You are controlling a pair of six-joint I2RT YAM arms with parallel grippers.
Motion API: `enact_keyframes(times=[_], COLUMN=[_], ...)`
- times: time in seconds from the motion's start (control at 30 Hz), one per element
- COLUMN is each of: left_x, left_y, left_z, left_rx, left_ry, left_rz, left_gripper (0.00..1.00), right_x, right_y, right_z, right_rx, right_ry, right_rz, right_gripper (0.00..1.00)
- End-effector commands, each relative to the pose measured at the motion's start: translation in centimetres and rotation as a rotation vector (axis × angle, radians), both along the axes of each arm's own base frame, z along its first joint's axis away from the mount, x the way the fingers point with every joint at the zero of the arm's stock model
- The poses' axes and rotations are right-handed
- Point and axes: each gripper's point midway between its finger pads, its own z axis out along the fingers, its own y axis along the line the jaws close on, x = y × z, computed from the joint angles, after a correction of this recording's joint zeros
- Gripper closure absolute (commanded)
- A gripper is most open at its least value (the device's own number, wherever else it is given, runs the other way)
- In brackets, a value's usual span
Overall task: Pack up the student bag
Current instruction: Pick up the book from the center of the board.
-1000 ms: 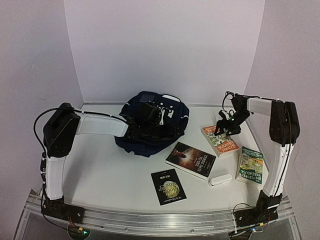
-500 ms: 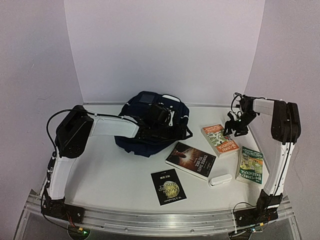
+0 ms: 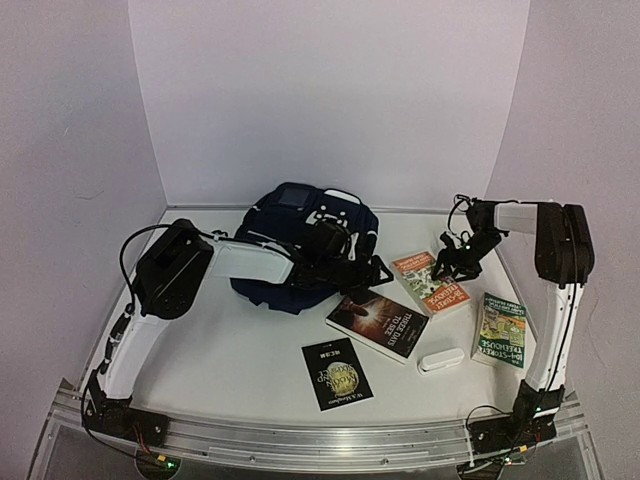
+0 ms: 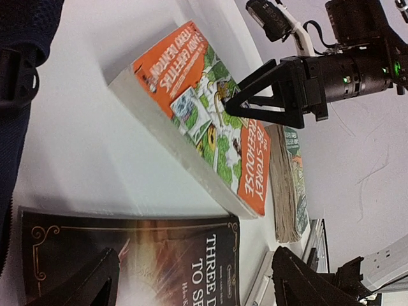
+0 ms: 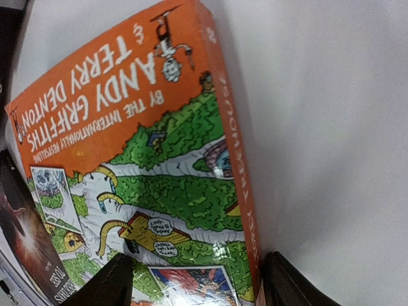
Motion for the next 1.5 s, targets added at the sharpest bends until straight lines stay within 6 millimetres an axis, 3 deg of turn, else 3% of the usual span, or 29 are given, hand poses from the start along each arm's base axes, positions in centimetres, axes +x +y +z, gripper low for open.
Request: enact_keyframes(times=[0.0, 0.17, 0.4, 0.53, 0.73, 1.03, 1.3, 1.47], left_x=[0.2, 0.7, 1.0, 0.6, -0.5, -0.8, 0.7, 1.5], left_y=[-2.6, -3.9, -5.0, -4.3, -2.8, -3.2, -5.3, -5.4], left_z=[2.5, 1.1, -0.8, -0.5, 1.7, 0.0, -1.0, -2.0], left_rx=[-0.112, -0.135, -0.170, -0.161, -0.134, -0.161, -0.204, -0.228], left_ry=[-0.006, 0.037, 0.114, 0.103, 0.066, 0.194, 0.189, 0.220], left_rz=[-0.037, -0.046, -0.037, -0.001, 0.074, 0.120, 0.084, 0.090], left_gripper=[0.19, 0.26, 0.35, 0.35, 0.29, 0.27, 0.32, 0.34], right_x=[-1.6, -1.6, -1.7, -1.7, -1.6, -1.3, -1.7, -2.1], right_y=[4.2, 5.7, 6.3, 6.0, 5.3, 5.3, 5.9, 6.9], right_z=[1.3, 1.3, 1.0, 0.6, -0.2, -0.2, 0.5, 1.5], right_rx=[0.089, 0.094, 0.086, 0.069, 0.022, 0.016, 0.059, 0.123], right_ry=[0.040, 0.033, 0.029, 0.026, 0.022, 0.012, 0.007, 0.002], right_rz=[0.024, 0.028, 0.036, 0.043, 0.051, 0.057, 0.077, 0.099], right_gripper=[0.31, 0.32, 0.33, 0.33, 0.33, 0.33, 0.36, 0.40])
